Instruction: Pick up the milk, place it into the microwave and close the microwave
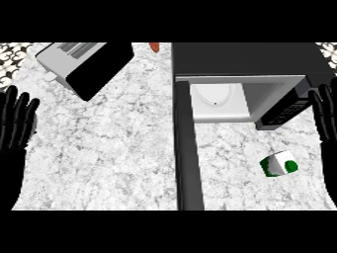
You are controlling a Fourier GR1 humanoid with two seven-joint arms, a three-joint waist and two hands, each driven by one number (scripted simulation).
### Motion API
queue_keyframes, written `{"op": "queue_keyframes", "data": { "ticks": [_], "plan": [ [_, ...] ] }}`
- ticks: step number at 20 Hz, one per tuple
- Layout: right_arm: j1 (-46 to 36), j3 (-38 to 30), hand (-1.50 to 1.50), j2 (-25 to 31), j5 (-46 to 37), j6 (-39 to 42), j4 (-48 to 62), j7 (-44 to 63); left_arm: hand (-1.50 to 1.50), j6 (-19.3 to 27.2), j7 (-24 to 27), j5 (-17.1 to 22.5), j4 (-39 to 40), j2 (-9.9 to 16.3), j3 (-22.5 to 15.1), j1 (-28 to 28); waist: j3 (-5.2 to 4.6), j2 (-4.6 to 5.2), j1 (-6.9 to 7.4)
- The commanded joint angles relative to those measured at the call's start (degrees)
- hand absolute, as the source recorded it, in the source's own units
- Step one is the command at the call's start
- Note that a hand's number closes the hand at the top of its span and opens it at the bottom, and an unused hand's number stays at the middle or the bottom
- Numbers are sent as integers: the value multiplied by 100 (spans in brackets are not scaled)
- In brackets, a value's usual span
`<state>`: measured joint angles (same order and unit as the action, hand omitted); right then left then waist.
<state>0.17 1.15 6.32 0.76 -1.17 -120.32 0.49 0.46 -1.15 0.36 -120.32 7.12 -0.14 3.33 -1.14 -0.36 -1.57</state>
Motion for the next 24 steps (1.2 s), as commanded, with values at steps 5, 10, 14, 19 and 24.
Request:
{"op": "queue_keyframes", "data": {
  "ticks": [5, 10, 14, 19, 24],
  "plan": [
    [720, -146, -150, -86, -498, -154, -87, -433, -150, -63, 132, 33, 130, -82, 94, -265, 115, 31, 138],
    [1224, 155, -150, -355, 880, 404, -510, 26, -150, -87, -295, 530, -93, -323, 17, 366, 115, 18, 140],
    [1673, 516, -150, -517, 542, 446, -446, -569, -150, -261, -213, 655, -349, -313, 101, 728, 115, 26, 152],
    [1550, 1034, -150, -628, -66, -235, -37, -893, -150, -478, 122, 525, -764, -514, -312, 1629, 114, 28, 185],
    [2588, 1080, -150, -628, -394, -390, -189, -1541, -150, -742, 917, 497, -695, -528, -289, 2374, 113, 16, 171]
  ]
}}
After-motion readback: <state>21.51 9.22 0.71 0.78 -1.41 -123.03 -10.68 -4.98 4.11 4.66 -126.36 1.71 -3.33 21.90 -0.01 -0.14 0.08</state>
